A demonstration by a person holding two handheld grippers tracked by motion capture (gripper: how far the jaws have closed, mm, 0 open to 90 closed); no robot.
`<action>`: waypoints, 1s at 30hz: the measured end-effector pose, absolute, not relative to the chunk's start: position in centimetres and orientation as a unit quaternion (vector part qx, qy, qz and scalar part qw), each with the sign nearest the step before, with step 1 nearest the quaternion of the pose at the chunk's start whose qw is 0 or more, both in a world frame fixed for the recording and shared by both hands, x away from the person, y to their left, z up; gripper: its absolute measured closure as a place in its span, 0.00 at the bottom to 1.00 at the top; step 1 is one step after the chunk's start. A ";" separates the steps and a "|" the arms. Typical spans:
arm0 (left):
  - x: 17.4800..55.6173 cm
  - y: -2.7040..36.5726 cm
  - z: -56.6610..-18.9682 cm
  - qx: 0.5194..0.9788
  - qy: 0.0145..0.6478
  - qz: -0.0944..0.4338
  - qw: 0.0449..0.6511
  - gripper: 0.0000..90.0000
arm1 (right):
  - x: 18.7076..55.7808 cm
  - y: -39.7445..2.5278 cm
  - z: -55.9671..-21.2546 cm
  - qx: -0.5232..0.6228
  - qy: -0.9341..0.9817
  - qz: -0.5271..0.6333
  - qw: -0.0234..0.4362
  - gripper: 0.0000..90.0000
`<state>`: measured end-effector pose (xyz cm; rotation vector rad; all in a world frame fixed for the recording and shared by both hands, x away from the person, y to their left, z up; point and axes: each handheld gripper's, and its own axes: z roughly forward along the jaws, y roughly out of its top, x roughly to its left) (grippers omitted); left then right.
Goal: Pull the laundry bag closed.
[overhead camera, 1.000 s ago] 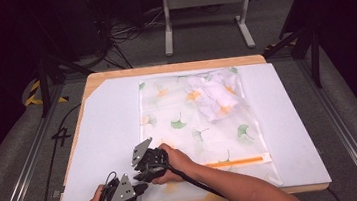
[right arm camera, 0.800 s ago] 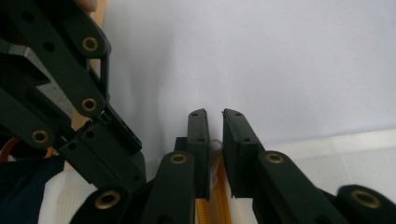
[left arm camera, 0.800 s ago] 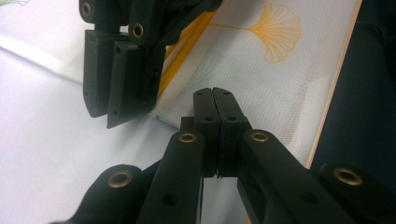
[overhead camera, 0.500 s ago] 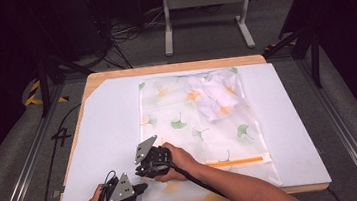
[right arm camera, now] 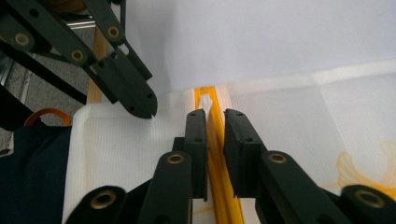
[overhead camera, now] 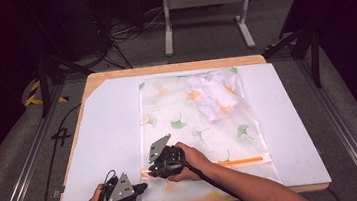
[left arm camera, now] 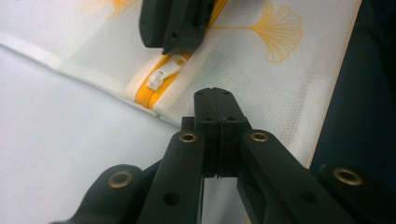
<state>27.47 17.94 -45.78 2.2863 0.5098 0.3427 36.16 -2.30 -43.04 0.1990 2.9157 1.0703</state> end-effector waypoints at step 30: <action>27.6 18.1 -45.9 0.893 0.199 0.128 0.383 0.98 | 37.1 -1.6 -44.2 0.133 0.914 0.382 -0.025 0.89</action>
